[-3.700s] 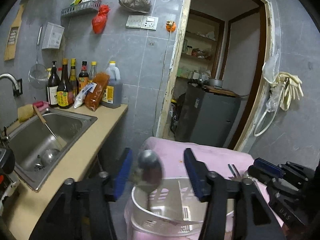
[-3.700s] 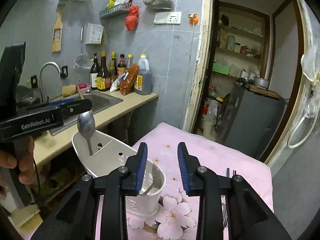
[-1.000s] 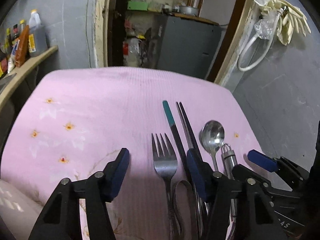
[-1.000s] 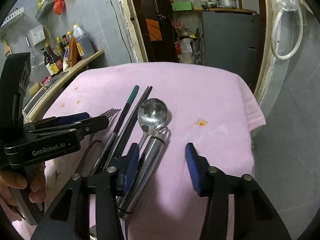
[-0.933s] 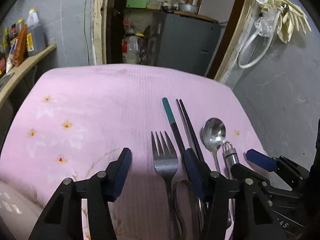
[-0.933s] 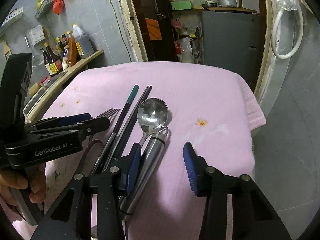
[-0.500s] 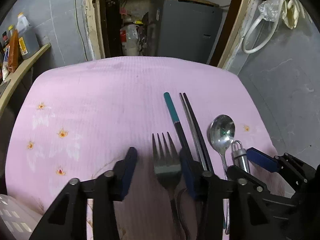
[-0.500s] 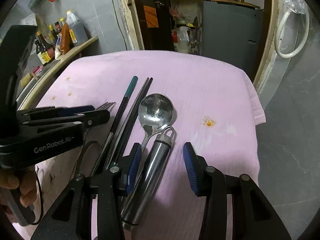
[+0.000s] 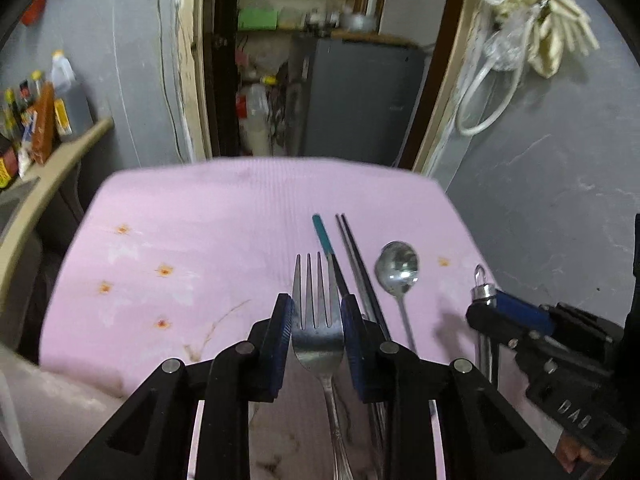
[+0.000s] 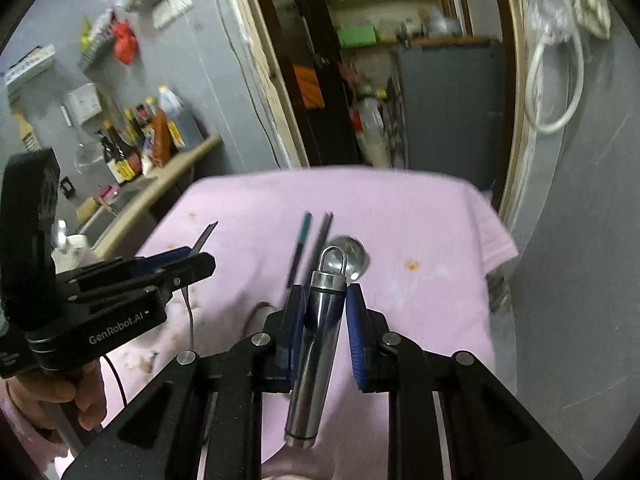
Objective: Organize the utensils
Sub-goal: 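Grasp and lift the fork with the left tool while the right tool grasps and lifts the scoop, then carry fork and scoop over the white caddy and open both tools to drop them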
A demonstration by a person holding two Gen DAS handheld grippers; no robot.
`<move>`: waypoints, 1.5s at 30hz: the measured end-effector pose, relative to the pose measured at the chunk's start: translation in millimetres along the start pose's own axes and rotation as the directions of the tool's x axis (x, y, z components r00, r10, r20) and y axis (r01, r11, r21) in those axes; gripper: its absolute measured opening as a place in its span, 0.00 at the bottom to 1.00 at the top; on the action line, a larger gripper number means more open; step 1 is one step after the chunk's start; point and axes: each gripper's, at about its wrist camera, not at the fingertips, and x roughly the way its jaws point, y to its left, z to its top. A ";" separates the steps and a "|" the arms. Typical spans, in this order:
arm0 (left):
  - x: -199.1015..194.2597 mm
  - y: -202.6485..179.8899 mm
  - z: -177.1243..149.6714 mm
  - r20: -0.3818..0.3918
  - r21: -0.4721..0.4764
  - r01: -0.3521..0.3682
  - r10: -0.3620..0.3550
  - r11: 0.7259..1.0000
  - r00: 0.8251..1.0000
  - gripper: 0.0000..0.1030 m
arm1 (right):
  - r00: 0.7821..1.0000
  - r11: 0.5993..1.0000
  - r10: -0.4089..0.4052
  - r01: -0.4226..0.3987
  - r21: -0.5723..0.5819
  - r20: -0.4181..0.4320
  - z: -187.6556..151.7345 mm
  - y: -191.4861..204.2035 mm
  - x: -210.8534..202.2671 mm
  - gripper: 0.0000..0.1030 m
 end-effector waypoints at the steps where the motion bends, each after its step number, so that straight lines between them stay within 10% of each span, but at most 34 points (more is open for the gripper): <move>1: -7.9 0.2 -1.6 0.017 0.002 0.002 -0.002 1.000 1.000 0.23 | 1.000 1.000 0.001 -0.001 -0.007 0.015 1.0 2.3 -8.2 0.17; 20: -142.0 20.0 -52.6 0.262 0.013 0.011 -0.014 1.000 0.965 0.20 | 0.976 0.987 -0.158 0.154 0.039 0.151 -28.0 53.5 -133.4 0.16; 33: -232.9 100.0 -23.5 0.386 -0.057 0.061 -0.035 0.996 0.922 0.20 | 0.934 0.996 -0.019 0.049 -0.076 0.357 32.2 150.4 -165.0 0.16; 45: -271.8 198.5 4.6 0.492 -0.121 -0.073 0.124 0.990 0.862 0.20 | 0.909 0.967 0.142 -0.044 -0.251 0.391 80.3 242.8 -121.1 0.16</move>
